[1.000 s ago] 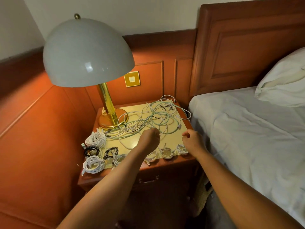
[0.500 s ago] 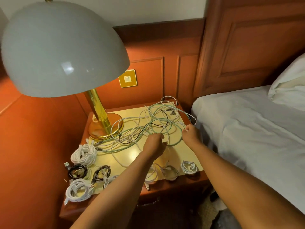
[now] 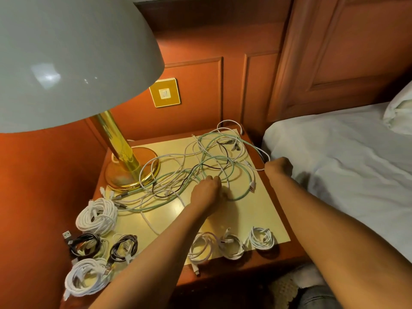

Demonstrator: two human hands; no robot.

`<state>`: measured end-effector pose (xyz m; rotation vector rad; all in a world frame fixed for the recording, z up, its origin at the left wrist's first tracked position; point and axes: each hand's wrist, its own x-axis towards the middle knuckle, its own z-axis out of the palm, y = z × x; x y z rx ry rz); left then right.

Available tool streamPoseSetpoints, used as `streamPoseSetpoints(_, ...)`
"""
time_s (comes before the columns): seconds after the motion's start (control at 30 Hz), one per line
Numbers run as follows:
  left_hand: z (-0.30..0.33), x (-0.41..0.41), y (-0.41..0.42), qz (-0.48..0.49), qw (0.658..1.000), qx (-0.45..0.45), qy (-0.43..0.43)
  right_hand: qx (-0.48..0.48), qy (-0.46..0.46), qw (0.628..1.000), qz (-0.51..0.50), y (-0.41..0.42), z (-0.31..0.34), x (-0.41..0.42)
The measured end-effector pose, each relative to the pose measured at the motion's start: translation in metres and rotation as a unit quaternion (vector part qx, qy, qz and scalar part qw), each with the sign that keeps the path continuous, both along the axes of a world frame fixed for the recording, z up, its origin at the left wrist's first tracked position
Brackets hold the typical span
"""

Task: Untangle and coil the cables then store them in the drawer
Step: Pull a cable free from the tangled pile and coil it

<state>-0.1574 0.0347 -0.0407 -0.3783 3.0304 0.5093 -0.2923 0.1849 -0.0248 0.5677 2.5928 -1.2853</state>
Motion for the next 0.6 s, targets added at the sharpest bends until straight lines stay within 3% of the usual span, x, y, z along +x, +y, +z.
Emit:
streamPoseSetpoints(0.17, 0.007, 0.005, 0.004, 0.036, 0.998, 0.06, 0.006, -0.147, 0.027, 0.989, -0.017, 0.001, 0.011, 0.012)
streamPoseSetpoints(0.37, 0.042, 0.028, 0.017, 0.119, 0.969, 0.208, 0.064, -0.343, 0.131, 0.93, 0.002, -0.004, 0.054, 0.07)
streamPoseSetpoints(0.43, 0.061, 0.041, 0.024, 0.148, 0.927, 0.328, 0.105, -0.376, 0.138, 0.916, 0.025, -0.008, 0.065, 0.095)
streamPoseSetpoints(0.5, 0.081, 0.058, 0.033, 0.175, 0.861, 0.46, 0.129, -0.393, 0.145, 0.907, 0.042, -0.011, 0.073, 0.123)
streamPoseSetpoints(0.6, 0.1, 0.083, 0.04, 0.212, 0.78, 0.56, 0.183, -0.377, 0.166, 0.908, 0.079, -0.014, 0.081, 0.163)
